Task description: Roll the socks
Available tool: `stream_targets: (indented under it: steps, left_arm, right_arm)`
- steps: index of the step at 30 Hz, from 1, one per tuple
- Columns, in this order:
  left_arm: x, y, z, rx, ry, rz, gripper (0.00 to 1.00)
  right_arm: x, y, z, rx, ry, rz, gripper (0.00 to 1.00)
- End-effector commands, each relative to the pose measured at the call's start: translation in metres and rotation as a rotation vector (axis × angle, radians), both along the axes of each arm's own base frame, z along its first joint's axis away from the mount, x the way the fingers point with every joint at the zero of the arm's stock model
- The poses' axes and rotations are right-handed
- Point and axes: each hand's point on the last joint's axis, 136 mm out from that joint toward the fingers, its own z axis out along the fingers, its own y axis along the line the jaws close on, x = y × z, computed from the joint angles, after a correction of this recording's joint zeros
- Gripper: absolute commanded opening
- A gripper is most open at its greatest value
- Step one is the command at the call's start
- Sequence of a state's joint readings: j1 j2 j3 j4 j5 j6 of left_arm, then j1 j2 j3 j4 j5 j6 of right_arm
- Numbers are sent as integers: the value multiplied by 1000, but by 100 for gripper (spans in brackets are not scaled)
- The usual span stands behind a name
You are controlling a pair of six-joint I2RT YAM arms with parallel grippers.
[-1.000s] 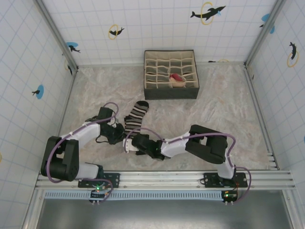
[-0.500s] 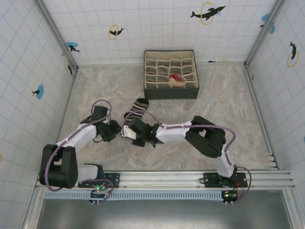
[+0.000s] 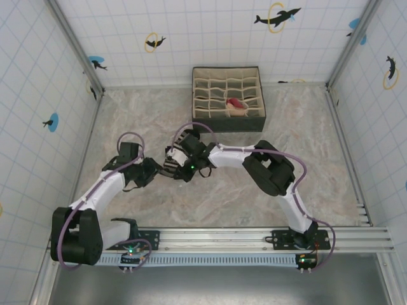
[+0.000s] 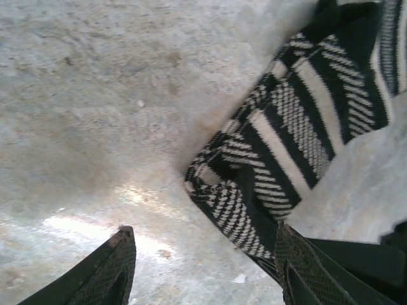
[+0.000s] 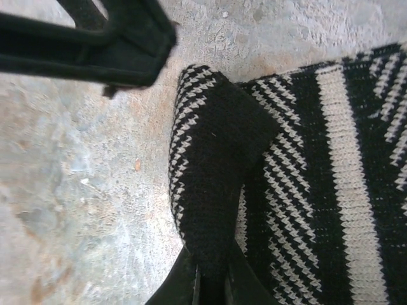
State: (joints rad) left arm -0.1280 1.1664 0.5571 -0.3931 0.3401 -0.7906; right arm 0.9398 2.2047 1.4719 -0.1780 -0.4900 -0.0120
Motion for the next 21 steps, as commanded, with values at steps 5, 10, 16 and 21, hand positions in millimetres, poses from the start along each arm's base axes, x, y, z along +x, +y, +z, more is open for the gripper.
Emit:
stream_targets:
  steps: [5,10,16,21]
  left_arm:
    - [4,-17,1,-93,-58,-29,55]
    - [2,-21,-4,-89,-86,-50,55]
    - [1,-25,-14,-84,-94,-63,53]
    - [11,-28,-13,-101,-144,-51,51]
  right_arm:
    - [-18,-25,-46,-106,455,-167,0]
    - [-5,-33,-50,-103,620,-312,0]
    - [1,-30,-49,-127,701,-371,0]
    - [9,-31,-52,-142,769,-437,0]
